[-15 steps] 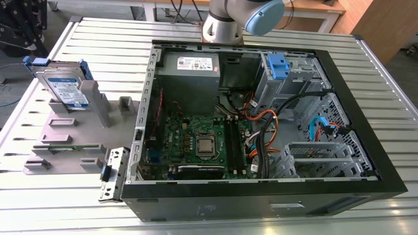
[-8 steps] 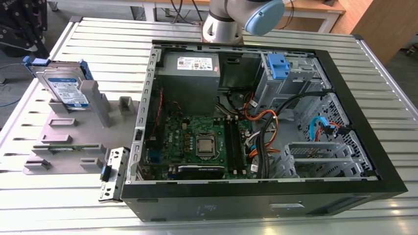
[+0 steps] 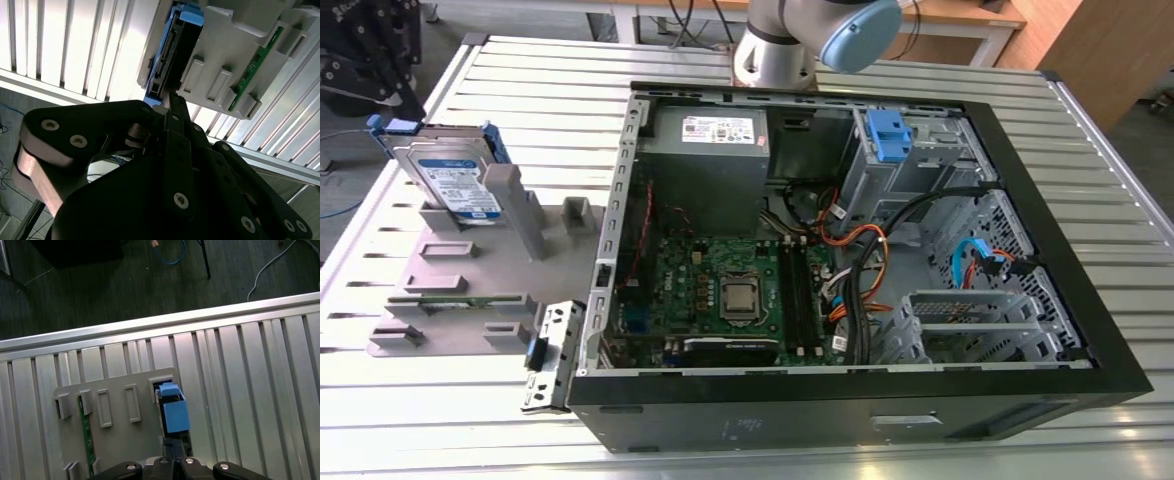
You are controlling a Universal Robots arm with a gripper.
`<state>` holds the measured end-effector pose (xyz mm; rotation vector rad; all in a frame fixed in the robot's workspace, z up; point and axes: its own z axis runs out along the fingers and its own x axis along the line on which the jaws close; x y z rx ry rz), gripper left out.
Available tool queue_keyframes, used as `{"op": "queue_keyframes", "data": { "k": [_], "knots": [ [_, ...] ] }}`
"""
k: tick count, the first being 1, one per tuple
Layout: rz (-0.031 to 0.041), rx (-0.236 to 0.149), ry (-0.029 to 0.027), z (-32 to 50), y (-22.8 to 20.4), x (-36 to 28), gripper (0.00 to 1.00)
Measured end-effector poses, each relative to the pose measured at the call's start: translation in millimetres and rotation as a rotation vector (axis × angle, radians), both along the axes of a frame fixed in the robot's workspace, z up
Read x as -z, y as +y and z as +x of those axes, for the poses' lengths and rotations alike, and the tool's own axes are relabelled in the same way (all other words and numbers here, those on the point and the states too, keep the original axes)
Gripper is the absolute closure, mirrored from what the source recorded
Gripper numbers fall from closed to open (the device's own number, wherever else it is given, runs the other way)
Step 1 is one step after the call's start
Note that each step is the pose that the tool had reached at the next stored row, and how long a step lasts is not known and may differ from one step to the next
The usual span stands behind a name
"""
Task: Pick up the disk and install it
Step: 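Pick up the disk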
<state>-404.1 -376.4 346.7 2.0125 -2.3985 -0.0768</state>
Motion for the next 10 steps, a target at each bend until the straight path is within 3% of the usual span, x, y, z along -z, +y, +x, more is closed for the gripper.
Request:
{"op": "queue_keyframes", "data": {
  "k": [10],
  "knots": [
    [0.0001,-0.008,-0.0001,9.0,0.1,4.0,0.89]
  ]
}}
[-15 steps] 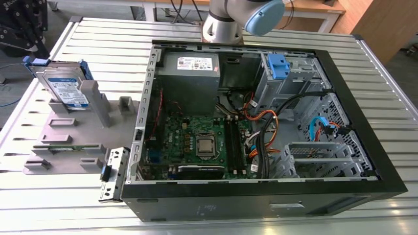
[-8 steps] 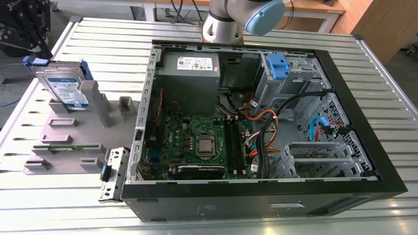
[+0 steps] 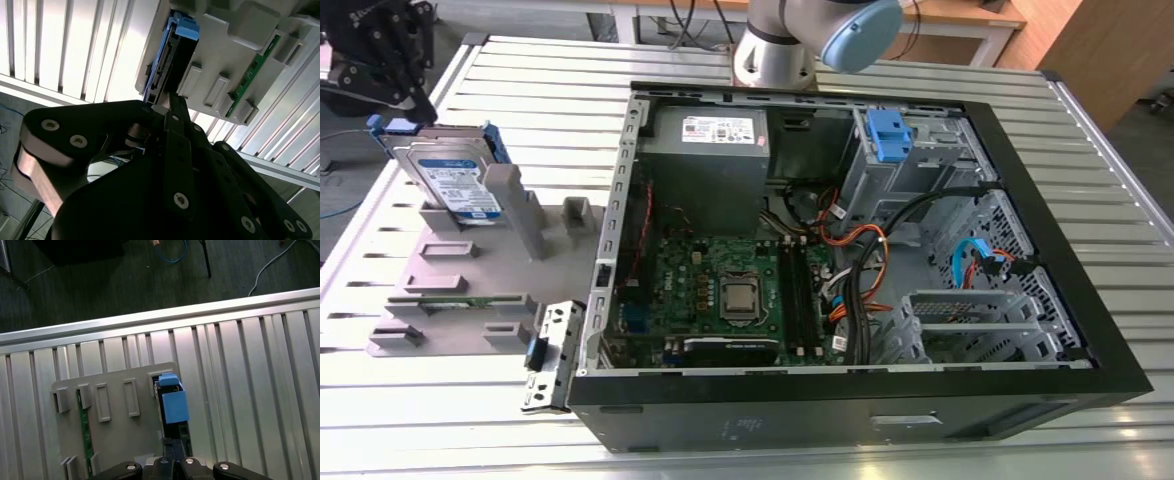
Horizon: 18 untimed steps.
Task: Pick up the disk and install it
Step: 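Pick up the disk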
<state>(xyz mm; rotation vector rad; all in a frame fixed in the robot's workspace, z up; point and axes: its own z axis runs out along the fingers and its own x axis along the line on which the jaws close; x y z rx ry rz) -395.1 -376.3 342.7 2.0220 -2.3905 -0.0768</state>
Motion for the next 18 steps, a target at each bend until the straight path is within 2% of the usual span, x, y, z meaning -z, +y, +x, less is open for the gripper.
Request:
{"op": "queue_keyframes", "data": {
  "k": [4,12,18],
  "knots": [
    [-0.0001,-0.018,0.0002,0.1,0.4,1.8,0.89],
    [0.0,-0.089,0.0,0.1,1.9,5.9,0.89],
    [-0.0001,-0.1,0.0002,-0.6,4.7,8.1,0.89]
  ]
}}
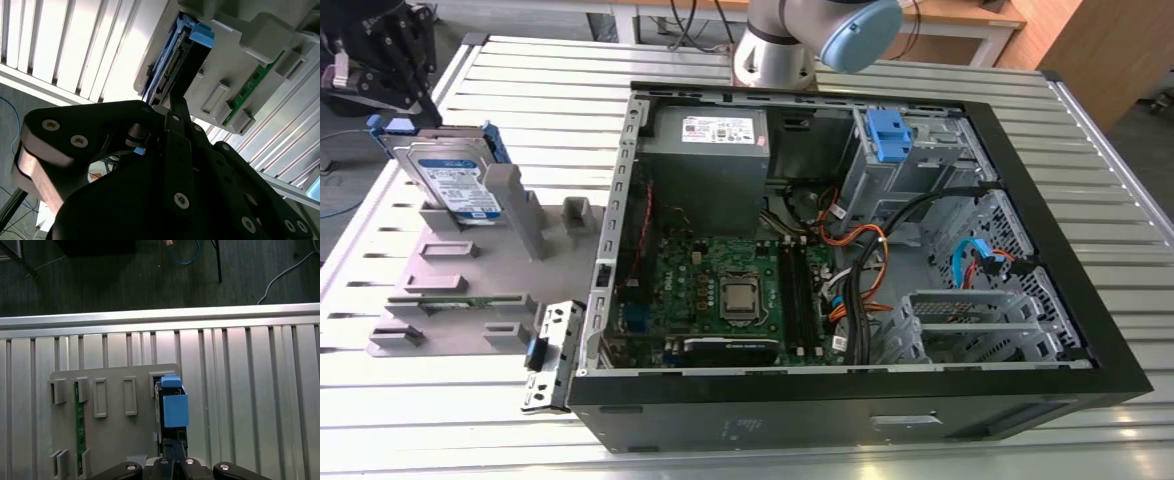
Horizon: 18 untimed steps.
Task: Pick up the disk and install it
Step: 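Pick up the disk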
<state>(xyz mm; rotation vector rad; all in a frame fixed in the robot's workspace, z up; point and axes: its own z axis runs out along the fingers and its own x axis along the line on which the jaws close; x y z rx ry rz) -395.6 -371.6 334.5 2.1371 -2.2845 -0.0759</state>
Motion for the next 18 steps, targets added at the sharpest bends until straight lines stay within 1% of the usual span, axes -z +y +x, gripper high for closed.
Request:
{"op": "queue_keyframes", "data": {
  "k": [6,12,18],
  "knots": [
    [0.0,-0.024,-0.0001,-0.3,0.6,1.1,0.89],
    [0.0,-0.026,-0.0001,-2.3,1.3,1.5,0.89],
    [0.0,-0.027,-0.0002,-2.6,1.6,2.0,0.89]
  ]
}}
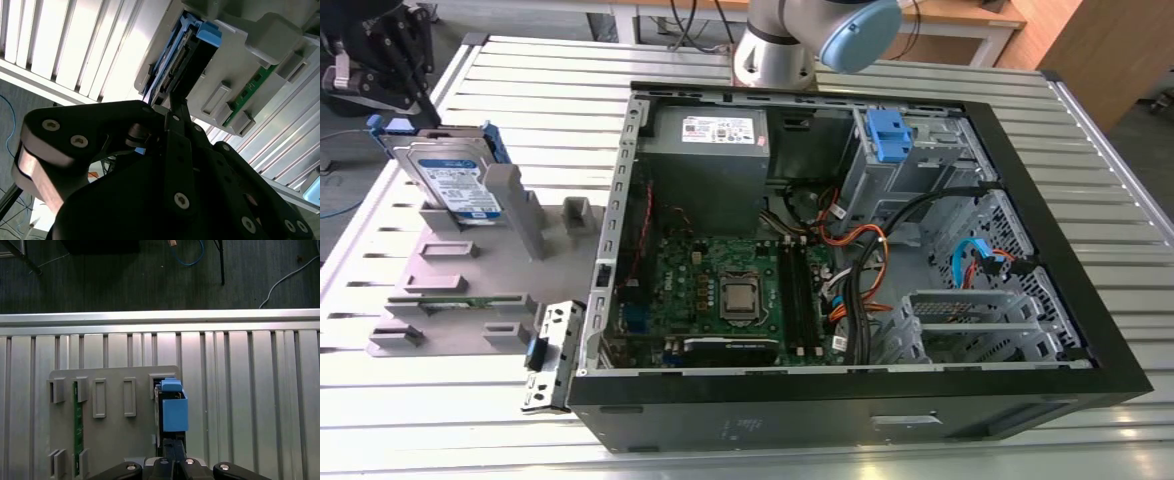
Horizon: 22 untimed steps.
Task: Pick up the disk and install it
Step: 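Pick up the disk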
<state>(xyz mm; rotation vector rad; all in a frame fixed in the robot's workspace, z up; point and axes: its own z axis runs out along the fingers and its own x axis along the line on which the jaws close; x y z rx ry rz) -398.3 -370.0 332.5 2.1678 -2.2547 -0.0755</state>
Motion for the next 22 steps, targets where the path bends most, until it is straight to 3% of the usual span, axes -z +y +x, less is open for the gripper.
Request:
{"op": "queue_keyframes", "data": {
  "k": [8,12,17,18,19,20,22],
  "knots": [
    [0.0,0.0,0.0,0.0,0.0,0.0,0.89],
    [0.0,0.0,0.0,0.0,0.0,0.0,0.77],
    [0.0,-0.001,0.0,0.0,0.0,0.0,0.53],
    [0.0,-0.001,0.0,0.0,0.0,0.0,0.53],
    [0.0,-0.001,0.0,0.0,0.0,0.0,0.42],
    [0.0,-0.001,0.0,0.0,0.0,0.0,0.42],
    [0.0,-0.001,0.0,0.0,0.0,0.0,0.3]
  ]
}}
